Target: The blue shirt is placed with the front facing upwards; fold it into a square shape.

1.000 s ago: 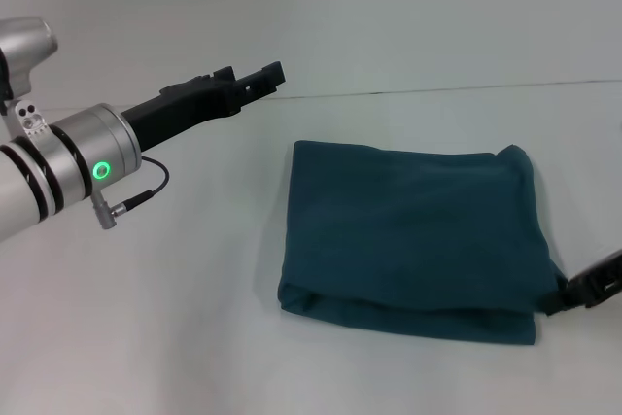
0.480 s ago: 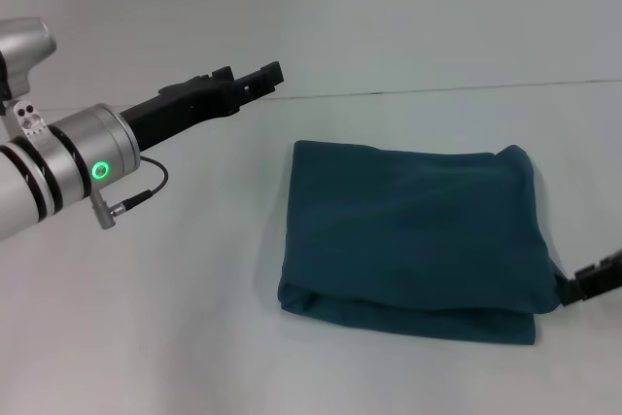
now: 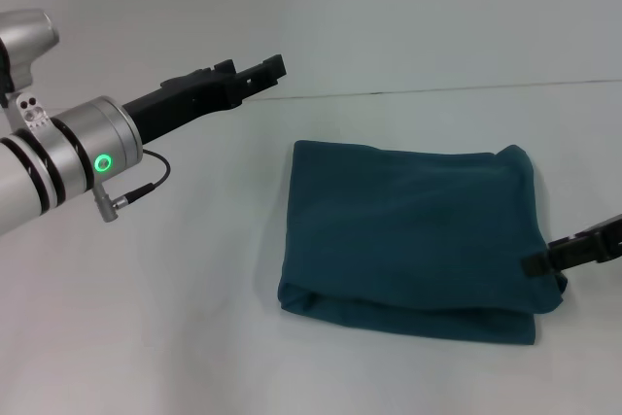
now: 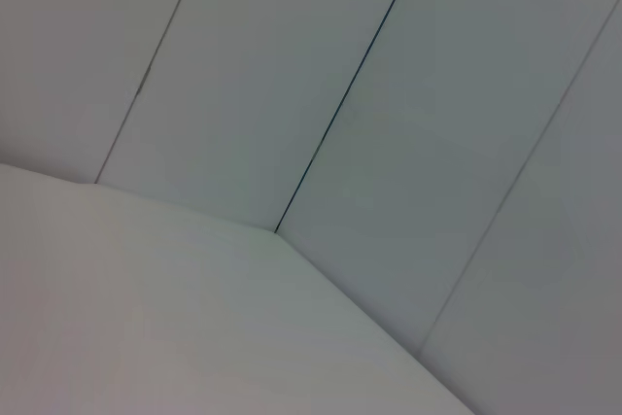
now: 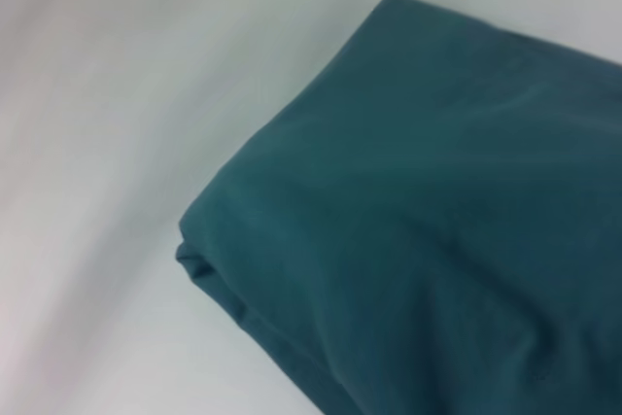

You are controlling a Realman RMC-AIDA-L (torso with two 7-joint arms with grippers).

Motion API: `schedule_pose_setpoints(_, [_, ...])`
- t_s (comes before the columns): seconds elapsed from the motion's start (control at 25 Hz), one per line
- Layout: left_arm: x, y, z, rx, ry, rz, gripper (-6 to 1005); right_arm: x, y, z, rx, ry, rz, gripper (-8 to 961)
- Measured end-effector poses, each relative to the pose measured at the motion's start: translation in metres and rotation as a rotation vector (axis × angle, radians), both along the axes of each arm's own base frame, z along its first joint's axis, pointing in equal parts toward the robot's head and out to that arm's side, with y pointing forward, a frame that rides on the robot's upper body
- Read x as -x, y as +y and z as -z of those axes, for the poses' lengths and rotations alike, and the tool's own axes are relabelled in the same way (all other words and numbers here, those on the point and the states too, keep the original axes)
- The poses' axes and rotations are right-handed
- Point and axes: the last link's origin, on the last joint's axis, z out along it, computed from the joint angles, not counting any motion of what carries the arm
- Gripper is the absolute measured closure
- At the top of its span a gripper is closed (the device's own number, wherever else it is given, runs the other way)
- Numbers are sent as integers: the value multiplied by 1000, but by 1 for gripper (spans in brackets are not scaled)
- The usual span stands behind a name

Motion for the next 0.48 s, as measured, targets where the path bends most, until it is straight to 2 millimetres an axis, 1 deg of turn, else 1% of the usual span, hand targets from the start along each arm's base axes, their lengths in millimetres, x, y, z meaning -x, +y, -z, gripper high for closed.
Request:
schedule_pose_setpoints(0.04, [0,0,0,-1,0,0,137,1,1,4,6,8,1,179])
schedule_pose_setpoints(0.24, [1,1,-2,-10,1,0,137,2,5,24,36,42,7,177])
schedule_pose_setpoints(0.36, [1,1,-3,-11,0,0,138,-2,7,33,41,31,17,179])
schedule_pose_setpoints(0.48, [1,1,-3,-10,0,-1,138,-9,7,37,45,14,34,184])
